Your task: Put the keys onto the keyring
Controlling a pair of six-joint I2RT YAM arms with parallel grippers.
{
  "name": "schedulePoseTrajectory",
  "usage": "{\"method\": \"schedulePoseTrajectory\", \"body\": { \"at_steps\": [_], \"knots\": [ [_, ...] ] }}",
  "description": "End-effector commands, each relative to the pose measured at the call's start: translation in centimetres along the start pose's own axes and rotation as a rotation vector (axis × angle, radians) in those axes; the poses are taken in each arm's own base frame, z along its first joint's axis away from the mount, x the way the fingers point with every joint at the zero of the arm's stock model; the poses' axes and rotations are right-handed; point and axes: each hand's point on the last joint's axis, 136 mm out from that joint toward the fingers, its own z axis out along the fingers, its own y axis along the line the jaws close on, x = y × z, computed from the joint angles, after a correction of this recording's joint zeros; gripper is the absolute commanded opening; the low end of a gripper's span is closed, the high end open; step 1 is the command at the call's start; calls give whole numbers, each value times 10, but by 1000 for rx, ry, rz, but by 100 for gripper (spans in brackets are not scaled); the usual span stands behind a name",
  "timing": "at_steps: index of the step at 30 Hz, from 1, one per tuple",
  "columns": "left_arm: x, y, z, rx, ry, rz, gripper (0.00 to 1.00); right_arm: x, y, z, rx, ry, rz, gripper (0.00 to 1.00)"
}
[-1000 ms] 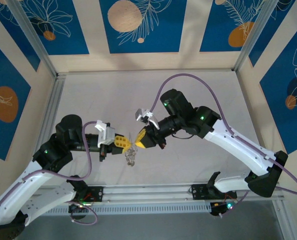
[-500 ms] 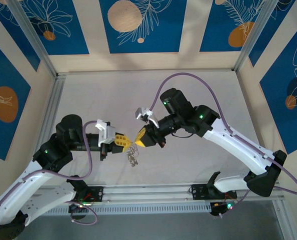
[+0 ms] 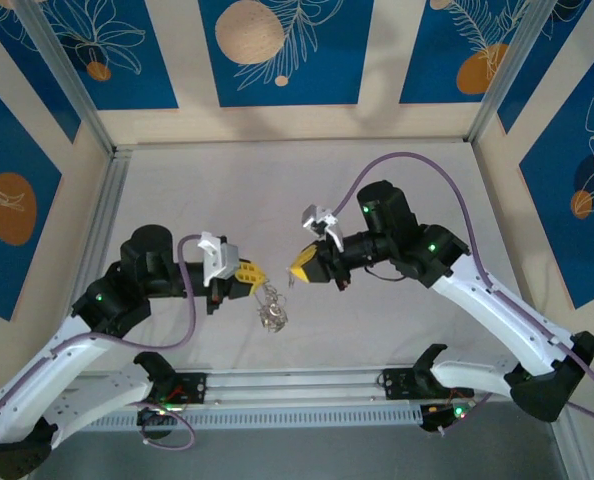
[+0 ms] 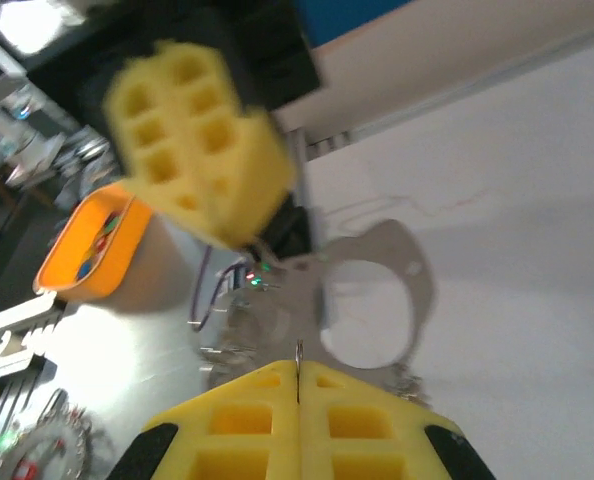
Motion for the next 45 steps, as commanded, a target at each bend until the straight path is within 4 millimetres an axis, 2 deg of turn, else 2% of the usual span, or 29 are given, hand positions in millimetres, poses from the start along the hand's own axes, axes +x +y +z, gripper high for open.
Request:
{"method": "schedulePoseTrajectory", "body": {
  "at_steps": [1,5,8,14,16,18,20,22,26,28,29,33,37,41,45],
  "knots": [
    [-16,7,-5,-48,-28,16,0,16,-56,-3,166,-19,186,0],
    [-12,13,-2,-66,-16,-1,0,58,-122,-3,263,-46,456,0],
    [-9,17,1,-79,-6,-10,0,96,-151,13,273,-28,588,0],
    [-7,20,5,-83,-8,-22,0,160,-184,46,258,39,756,1],
    [-6,21,6,-85,-8,-26,0,169,-188,51,247,31,763,9],
    [-4,23,6,-91,-5,-30,0,165,-184,49,248,-4,714,25],
    [-4,23,6,-95,-2,-32,0,154,-174,41,298,-49,600,52],
    [-3,23,5,-98,0,-32,0,142,-158,33,347,-73,471,69],
    [-3,24,5,-101,1,-33,0,114,-114,19,362,-166,197,86],
    [-4,23,5,-98,-2,-34,0,104,-90,11,338,-229,101,91],
    [-5,23,5,-98,-5,-33,0,98,-78,7,327,-265,55,100],
    [-6,24,5,-100,-6,-34,0,81,-38,2,291,-315,-75,99],
    [-6,25,6,-102,-4,-40,0,61,-17,11,335,-325,-155,99],
    [-7,27,7,-108,-2,-47,0,44,-3,27,379,-319,-210,99],
    [-7,30,8,-116,5,-47,0,31,1,41,401,-326,-226,99]
  ]
}}
